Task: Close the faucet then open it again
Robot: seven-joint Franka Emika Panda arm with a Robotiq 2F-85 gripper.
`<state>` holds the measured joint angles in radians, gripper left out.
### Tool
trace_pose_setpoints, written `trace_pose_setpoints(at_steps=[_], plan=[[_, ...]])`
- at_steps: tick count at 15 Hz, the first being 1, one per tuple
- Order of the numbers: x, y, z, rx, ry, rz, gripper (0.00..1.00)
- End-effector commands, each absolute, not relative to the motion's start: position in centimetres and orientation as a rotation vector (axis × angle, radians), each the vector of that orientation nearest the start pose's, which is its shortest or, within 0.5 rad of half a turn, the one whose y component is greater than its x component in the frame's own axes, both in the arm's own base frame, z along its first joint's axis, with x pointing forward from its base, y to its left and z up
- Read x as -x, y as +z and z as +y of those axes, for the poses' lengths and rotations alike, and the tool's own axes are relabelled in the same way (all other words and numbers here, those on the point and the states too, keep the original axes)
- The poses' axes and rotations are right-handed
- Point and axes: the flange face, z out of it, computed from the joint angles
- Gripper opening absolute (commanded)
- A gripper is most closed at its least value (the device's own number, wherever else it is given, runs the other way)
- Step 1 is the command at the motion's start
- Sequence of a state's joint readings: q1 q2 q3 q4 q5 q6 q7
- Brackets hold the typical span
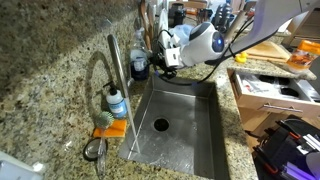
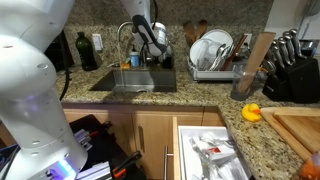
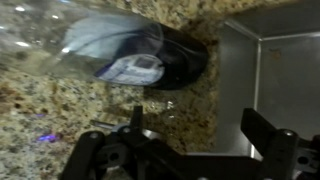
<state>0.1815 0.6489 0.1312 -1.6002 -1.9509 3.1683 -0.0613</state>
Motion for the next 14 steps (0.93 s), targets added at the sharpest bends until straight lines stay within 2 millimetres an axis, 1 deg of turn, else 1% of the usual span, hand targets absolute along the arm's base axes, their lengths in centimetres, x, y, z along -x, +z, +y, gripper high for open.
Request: trace_pose_setpoints(at_steps=[1,2,3,4,5,8,9,11,13,14], plan=[[-65.5,30.6,29.8,-0.926,0.934,1.999,1.00],[-66.1,31.3,30.0,-0.971,1.018,1.960,1.00],[-65.9,31.1,30.1,-1.011,1.088,1.985,1.00],[-64.4,31.4,30.5,-0.966,0.992,2.001,1.00],[-64.6,31.6,30.7,-0.976,1.019,1.991,1.00],[-64.6,31.4,30.7,-0.976,1.011,1.994,1.00],[-65.0,31.9,30.1,-1.022,1.091,2.009,1.00],[-65.8,32.0,29.2,-1.134,1.211,2.005,1.00],[-66.3,30.9,28.4,-1.249,1.291,2.003,1.00],[-66.3,30.0,27.9,-1.290,1.289,2.006,1.00]])
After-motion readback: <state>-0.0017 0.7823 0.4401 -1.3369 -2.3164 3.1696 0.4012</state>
